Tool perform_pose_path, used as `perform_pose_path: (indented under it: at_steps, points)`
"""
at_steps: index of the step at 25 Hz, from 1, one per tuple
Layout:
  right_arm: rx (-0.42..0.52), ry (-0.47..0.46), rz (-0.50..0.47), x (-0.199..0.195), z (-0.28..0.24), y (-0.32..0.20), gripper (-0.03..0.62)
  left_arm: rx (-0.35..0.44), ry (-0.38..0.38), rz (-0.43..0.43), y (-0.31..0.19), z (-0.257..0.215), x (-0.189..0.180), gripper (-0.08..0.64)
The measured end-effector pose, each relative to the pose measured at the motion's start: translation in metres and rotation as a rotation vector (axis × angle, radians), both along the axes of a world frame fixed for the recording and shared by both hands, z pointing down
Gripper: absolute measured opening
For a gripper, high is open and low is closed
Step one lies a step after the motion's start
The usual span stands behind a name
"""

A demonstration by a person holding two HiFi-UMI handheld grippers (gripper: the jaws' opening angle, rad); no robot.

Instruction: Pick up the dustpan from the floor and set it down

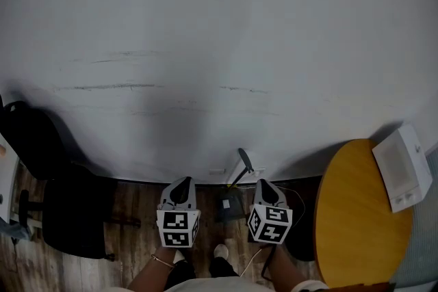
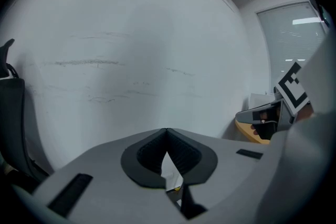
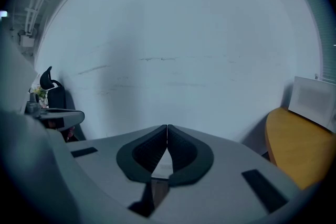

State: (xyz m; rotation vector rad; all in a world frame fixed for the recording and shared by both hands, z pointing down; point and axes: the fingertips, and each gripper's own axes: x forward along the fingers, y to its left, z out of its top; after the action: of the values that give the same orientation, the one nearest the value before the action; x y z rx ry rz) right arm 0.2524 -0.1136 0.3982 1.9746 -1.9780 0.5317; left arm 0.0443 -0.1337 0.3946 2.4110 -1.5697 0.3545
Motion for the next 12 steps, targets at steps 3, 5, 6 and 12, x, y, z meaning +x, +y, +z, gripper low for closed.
perform_pose_path:
  at_steps: [3, 5, 6, 12]
  points:
    - [-0.024, 0.0, -0.002, 0.002, 0.015, -0.004, 0.032, -0.016, 0.003, 0.001, -0.003, 0.013, 0.003, 0.009]
    - [-0.034, 0.013, -0.007, 0.002, 0.026, -0.01, 0.032, -0.025, 0.007, 0.008, -0.007, 0.024, 0.005, 0.009]
    - [-0.043, 0.016, -0.008, 0.001, 0.033, -0.011, 0.032, -0.034, 0.006, 0.012, -0.008, 0.032, 0.006, 0.009]
    - [-0.101, 0.007, 0.004, 0.005, 0.082, -0.008, 0.032, -0.094, 0.003, 0.038, -0.008, 0.082, 0.015, 0.009]
